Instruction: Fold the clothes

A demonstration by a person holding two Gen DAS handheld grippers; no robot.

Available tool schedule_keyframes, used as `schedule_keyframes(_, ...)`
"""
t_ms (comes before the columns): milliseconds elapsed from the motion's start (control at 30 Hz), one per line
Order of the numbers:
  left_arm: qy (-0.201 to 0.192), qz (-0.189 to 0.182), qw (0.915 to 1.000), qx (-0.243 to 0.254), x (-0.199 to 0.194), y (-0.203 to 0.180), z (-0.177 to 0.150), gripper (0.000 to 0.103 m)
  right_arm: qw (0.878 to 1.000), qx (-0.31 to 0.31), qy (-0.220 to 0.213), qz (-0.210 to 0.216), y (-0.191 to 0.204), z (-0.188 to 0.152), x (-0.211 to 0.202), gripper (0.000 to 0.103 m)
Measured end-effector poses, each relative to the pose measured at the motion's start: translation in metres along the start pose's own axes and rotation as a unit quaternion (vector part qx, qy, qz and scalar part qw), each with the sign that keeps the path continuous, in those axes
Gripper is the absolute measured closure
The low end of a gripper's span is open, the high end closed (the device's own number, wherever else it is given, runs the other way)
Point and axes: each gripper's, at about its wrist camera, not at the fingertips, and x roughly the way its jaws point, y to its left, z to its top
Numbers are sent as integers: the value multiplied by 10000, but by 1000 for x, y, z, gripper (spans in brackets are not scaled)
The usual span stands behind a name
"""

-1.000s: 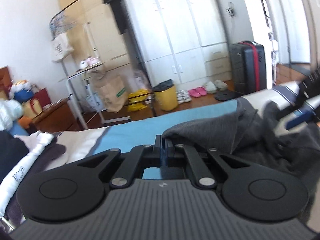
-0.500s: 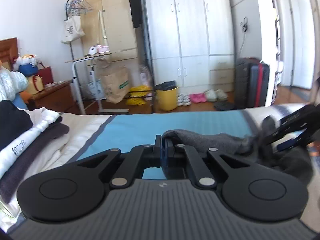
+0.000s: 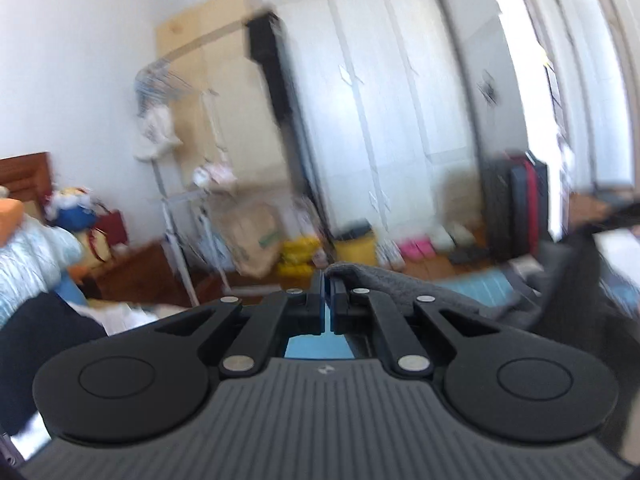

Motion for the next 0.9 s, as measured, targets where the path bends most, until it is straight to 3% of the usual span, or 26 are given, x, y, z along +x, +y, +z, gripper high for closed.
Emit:
schedule_keyframes(67,-144,477,9985,-236,28,16,13,101,9987,46,-512,21,-8,9,-6,97)
schedule_keyframes(100,-19,724,9968,-324,51,23,14,101,9983,-49,-553,-183,-11,9,-2,80)
schedule_keyframes(167,662,1153,9907,-286,102,31,7,97,9966,-371,-186,-718,-15,5,18,46)
schedule_keyframes(267,1835,1325,9740,-135,157,34,-20,97,9918,-577,388,-1069,-24,-7,36,48)
schedule_keyframes(300,2013,1184,9721,-212,158,35,-27,97,9900,-473,608,-1182,-28,-7,39,48)
schedule_keyframes(400,1861,743,9794,-243,127,30,-41,84,9843,108,1109,-1366,-47,-4,39,48)
schedule_keyframes(433,1872,648,9799,-222,114,27,-45,67,9832,300,1218,-1324,-51,-5,38,47)
schedule_keyframes(467,1930,530,9795,-218,102,24,-51,58,9811,508,1349,-1288,-55,-6,37,47)
schedule_keyframes(667,2414,-174,9694,-424,29,11,-91,56,9529,1605,2322,-1111,-69,-35,15,47)
schedule_keyframes(900,2226,-527,9669,-1129,-49,20,-129,49,9388,2060,2512,-1149,-76,-66,-43,46)
